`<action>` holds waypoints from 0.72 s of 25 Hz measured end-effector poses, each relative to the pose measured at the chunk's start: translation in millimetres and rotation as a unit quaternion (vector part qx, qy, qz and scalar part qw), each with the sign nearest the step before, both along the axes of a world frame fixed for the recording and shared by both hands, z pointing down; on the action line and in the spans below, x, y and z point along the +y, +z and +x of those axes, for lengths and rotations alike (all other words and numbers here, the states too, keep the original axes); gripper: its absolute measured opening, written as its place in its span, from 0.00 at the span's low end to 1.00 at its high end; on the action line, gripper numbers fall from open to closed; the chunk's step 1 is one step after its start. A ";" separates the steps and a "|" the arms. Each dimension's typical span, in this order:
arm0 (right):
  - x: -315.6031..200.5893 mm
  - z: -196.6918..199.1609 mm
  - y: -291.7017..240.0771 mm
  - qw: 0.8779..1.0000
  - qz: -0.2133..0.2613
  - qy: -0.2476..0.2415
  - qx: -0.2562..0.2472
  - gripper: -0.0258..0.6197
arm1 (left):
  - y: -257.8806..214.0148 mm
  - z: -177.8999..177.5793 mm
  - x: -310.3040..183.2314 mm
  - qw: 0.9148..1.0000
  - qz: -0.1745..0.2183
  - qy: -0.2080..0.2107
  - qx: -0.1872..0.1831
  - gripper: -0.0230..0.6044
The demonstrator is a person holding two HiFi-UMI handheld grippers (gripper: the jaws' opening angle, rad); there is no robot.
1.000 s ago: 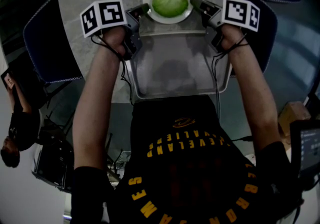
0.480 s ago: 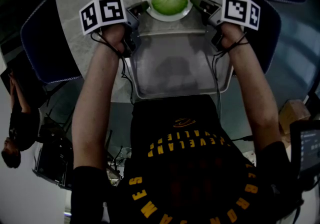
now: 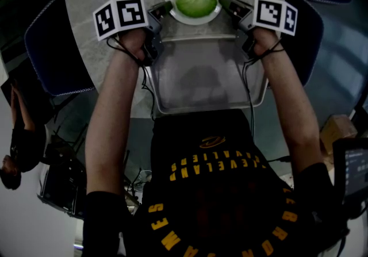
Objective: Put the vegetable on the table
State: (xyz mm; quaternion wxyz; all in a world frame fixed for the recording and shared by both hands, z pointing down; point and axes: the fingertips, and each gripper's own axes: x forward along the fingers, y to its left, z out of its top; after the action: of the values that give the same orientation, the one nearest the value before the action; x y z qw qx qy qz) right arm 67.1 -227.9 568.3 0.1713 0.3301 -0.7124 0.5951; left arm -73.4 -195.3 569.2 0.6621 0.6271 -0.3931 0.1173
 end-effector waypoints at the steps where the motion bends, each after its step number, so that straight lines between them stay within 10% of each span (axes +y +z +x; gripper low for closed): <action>1: -0.2 -1.0 0.5 1.000 0.008 -0.009 0.004 0.09 | 0.9 -0.3 -0.4 1.000 0.004 0.003 -0.001 0.09; 7: -2.6 -6.0 6.3 0.986 0.094 -0.108 0.082 0.09 | 8.0 -2.2 -2.7 0.996 0.056 0.048 -0.057 0.09; 18: -5.1 6.9 -33.8 0.965 0.206 -0.106 0.119 0.09 | -16.0 -28.8 -5.4 0.974 0.136 0.071 -0.166 0.09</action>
State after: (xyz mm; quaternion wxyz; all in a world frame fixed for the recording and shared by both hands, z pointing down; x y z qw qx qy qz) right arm 74.0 -233.0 534.5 0.2451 0.3494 -0.8251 0.3703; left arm -102.2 -200.6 553.2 0.4857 0.7094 -0.4647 0.2119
